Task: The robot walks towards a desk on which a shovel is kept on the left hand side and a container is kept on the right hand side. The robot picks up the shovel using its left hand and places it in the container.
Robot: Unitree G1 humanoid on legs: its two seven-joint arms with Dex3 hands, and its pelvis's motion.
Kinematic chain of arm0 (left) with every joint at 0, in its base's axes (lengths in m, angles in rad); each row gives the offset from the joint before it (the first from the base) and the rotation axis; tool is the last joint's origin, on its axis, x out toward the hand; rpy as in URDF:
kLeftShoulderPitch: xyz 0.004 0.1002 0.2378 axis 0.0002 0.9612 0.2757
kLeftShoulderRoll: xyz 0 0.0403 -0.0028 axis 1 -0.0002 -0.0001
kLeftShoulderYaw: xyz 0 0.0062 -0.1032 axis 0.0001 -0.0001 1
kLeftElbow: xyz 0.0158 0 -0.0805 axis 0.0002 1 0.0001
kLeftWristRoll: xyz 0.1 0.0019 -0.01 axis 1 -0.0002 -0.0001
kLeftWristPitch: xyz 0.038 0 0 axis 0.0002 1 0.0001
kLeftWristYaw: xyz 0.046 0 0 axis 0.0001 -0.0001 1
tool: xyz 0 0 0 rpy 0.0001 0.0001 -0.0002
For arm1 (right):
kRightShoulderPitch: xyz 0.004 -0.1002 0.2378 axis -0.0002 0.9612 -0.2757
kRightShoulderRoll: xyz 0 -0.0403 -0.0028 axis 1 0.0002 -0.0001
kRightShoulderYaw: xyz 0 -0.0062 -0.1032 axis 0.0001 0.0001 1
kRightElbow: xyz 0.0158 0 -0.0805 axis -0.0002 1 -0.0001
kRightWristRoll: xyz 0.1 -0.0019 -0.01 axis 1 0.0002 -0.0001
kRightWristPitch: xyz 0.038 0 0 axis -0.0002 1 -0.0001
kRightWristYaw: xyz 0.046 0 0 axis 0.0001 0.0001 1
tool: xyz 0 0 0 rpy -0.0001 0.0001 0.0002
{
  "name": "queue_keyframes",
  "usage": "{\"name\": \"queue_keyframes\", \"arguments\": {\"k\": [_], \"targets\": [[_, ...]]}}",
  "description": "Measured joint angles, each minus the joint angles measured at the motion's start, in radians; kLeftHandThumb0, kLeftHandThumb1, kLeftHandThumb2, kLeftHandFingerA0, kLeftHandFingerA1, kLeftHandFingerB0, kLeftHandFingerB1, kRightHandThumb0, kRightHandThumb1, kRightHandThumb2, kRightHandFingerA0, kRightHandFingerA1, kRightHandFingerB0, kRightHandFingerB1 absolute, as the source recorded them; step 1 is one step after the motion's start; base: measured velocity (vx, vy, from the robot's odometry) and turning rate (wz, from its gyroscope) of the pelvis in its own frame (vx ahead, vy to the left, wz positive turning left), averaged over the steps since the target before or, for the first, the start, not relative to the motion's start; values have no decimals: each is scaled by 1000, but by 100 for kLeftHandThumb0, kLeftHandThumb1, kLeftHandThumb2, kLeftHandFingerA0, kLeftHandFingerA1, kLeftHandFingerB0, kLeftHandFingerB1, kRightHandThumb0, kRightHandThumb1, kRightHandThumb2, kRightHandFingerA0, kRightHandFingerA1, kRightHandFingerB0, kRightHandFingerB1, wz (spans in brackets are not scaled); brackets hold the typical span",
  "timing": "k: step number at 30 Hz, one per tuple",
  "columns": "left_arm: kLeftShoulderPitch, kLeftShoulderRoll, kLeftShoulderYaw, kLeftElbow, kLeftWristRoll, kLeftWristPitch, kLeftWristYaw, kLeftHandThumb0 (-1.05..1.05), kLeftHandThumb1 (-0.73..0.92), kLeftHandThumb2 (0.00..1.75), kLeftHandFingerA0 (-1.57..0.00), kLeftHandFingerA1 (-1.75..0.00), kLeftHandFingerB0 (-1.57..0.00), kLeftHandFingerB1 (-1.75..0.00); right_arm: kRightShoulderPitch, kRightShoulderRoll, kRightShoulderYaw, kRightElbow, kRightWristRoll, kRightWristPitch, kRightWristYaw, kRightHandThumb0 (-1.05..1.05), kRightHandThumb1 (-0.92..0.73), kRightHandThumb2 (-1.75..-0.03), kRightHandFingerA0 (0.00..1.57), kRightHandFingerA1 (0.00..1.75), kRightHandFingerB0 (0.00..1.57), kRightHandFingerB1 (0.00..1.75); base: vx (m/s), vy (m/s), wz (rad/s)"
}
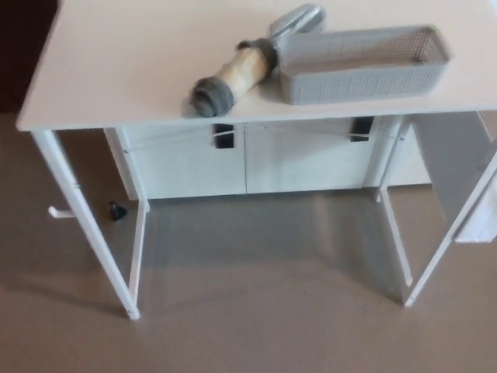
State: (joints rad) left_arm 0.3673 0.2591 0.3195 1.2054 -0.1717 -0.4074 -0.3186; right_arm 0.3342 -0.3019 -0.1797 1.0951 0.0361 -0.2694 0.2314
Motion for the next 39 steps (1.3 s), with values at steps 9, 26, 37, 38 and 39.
{"name": "queue_keyframes", "arguments": {"k": [9,26,37,38,39], "targets": [[7,-2,-23,-13,16,0,30,-37,62,60,-20,-55,-23,-29,11,-1,16,-44,-2,-3,-5,-47,-55,-57,43,40,35,35,106,-45,-1],[-71,-48,-31,-195,13,-17,32,-39,61,58,-31,-47,-31,-31,-39,55,61,-200,-34,-39,-79,-48,-53,-56,48,40,38,36,134,-3,6],[-89,-95,-19,-307,-3,10,35,-41,52,77,-26,-52,-28,-42,-81,73,38,-278,-30,-69,-117,-44,-55,-56,48,41,38,37,244,-64,-1],[-85,-95,-18,-307,-4,13,35,-41,52,77,-26,-52,-28,-42,-77,74,38,-278,-30,-70,-118,-44,-55,-56,48,41,38,37,201,86,-17],[-83,-95,-18,-308,-5,16,35,-41,52,77,-26,-52,-28,-42,-74,75,38,-278,-30,-70,-118,-44,-55,-56,48,41,38,37,203,120,-9]]}}
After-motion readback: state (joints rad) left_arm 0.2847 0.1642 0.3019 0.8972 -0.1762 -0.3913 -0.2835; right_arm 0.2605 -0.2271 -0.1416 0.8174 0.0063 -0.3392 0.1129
